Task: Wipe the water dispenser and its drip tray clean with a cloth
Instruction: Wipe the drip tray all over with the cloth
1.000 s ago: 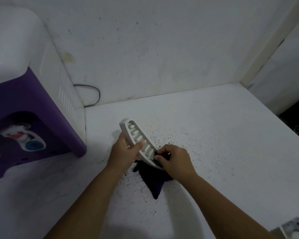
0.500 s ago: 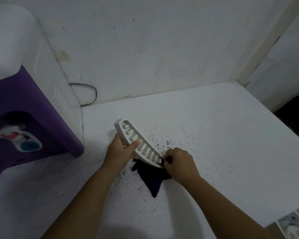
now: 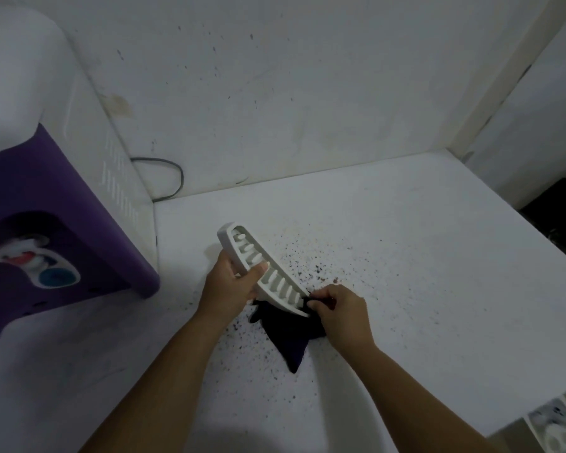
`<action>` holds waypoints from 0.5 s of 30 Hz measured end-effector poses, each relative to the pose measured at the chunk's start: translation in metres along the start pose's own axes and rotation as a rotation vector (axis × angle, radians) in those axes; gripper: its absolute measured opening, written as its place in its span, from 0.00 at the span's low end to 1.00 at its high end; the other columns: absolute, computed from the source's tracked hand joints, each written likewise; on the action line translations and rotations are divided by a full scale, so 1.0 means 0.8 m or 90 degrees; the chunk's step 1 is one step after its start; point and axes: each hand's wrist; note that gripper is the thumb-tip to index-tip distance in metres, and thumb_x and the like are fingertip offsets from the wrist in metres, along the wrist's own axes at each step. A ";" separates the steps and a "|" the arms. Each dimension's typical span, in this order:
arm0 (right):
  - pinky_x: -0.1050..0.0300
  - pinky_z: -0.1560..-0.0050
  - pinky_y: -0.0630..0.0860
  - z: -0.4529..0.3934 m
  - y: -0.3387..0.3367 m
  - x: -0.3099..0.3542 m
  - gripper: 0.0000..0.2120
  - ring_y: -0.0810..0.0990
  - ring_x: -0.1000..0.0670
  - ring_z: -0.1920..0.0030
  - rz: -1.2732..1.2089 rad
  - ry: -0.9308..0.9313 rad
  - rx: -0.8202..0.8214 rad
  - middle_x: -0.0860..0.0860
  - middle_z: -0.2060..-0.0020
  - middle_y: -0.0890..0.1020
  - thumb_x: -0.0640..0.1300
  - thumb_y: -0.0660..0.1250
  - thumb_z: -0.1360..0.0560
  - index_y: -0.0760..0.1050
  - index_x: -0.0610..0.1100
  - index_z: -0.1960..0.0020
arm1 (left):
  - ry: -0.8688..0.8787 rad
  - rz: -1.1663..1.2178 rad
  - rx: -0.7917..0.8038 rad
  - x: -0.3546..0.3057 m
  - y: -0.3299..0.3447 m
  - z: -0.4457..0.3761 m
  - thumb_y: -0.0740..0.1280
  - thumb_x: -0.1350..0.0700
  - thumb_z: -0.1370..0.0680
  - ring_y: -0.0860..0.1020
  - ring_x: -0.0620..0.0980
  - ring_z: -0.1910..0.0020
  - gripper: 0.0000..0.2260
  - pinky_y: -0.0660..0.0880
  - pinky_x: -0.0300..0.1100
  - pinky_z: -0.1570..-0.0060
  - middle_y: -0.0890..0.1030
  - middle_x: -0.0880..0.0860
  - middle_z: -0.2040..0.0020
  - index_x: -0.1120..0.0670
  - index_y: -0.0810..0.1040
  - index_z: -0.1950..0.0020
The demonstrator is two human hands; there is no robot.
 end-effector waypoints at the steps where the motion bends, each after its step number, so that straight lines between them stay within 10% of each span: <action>1: 0.74 0.62 0.68 0.002 0.003 -0.001 0.02 0.78 0.54 0.58 0.024 -0.018 0.011 0.54 0.60 0.79 0.40 0.71 0.27 0.82 0.45 0.55 | 0.002 -0.005 -0.003 0.001 0.000 0.000 0.73 0.56 0.27 0.82 0.55 0.50 0.13 0.80 0.58 0.52 0.81 0.55 0.47 0.51 0.74 0.45; 15: 0.73 0.61 0.65 0.008 0.002 -0.013 0.05 0.74 0.54 0.60 0.102 -0.140 0.014 0.52 0.60 0.78 0.45 0.73 0.28 0.80 0.44 0.55 | 0.028 -0.050 0.012 -0.003 0.002 0.000 0.75 0.48 0.32 0.82 0.52 0.50 0.14 0.80 0.57 0.50 0.82 0.51 0.49 0.45 0.75 0.50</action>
Point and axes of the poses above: each hand's wrist, its own z-axis away from the middle knuckle, its own y-axis out of the palm, x = y × z
